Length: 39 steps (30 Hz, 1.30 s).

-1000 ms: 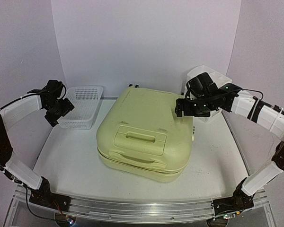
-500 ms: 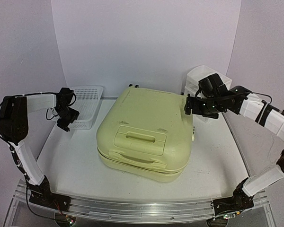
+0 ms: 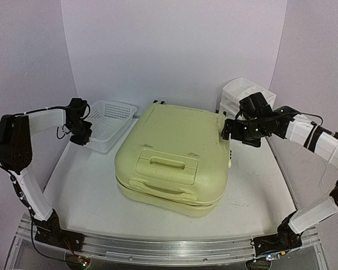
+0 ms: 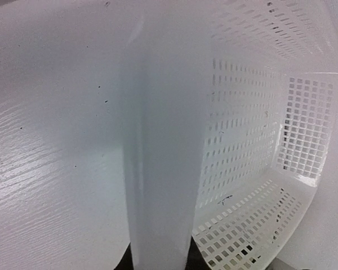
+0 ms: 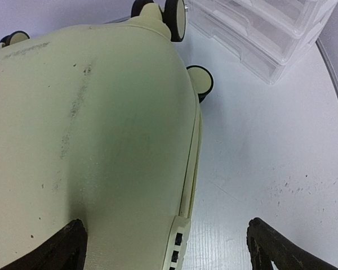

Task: Open, take out, and arrange the luggage
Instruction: Pick up the bin from the corner of the board, then position the luggage at the center of the board.

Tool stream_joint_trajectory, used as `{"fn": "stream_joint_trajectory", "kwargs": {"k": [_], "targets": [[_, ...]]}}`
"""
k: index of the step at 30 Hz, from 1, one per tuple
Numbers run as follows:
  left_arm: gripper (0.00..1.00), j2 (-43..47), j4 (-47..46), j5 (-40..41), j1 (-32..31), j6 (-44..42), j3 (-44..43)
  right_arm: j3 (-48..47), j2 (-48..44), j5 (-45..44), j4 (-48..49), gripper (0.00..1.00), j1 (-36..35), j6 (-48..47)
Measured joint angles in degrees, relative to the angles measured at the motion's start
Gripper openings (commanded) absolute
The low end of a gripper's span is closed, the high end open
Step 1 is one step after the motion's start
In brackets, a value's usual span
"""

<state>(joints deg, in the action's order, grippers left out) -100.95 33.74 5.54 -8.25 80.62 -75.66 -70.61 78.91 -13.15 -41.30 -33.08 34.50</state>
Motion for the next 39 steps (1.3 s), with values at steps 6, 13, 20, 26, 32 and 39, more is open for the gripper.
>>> {"fn": "stream_joint_trajectory", "kwargs": {"k": [6,13,20,26,32,39], "targets": [[0.0,10.5,3.8,2.2,-1.1,-1.4,1.9,1.8,-0.9,3.8,0.0,0.98,3.4,1.6],[0.0,23.5,4.2,3.1,-2.6,-4.3,3.5,5.7,-4.7,4.2,-0.3,0.98,5.2,1.9],[0.0,31.3,4.5,-0.1,-4.8,-8.9,3.5,8.2,-5.2,2.6,-0.5,0.96,6.2,1.8],[0.0,33.0,6.6,-3.6,-9.6,-13.9,-0.3,9.8,-2.6,3.7,-0.7,0.89,6.2,1.8],[0.0,33.2,6.8,-6.0,-12.7,-16.9,-5.1,7.6,2.2,5.1,2.3,0.89,5.3,3.2],[0.0,32.8,7.2,-6.9,-14.5,-18.3,-9.3,-4.4,16.2,4.3,2.0,0.9,0.2,3.1]]}}
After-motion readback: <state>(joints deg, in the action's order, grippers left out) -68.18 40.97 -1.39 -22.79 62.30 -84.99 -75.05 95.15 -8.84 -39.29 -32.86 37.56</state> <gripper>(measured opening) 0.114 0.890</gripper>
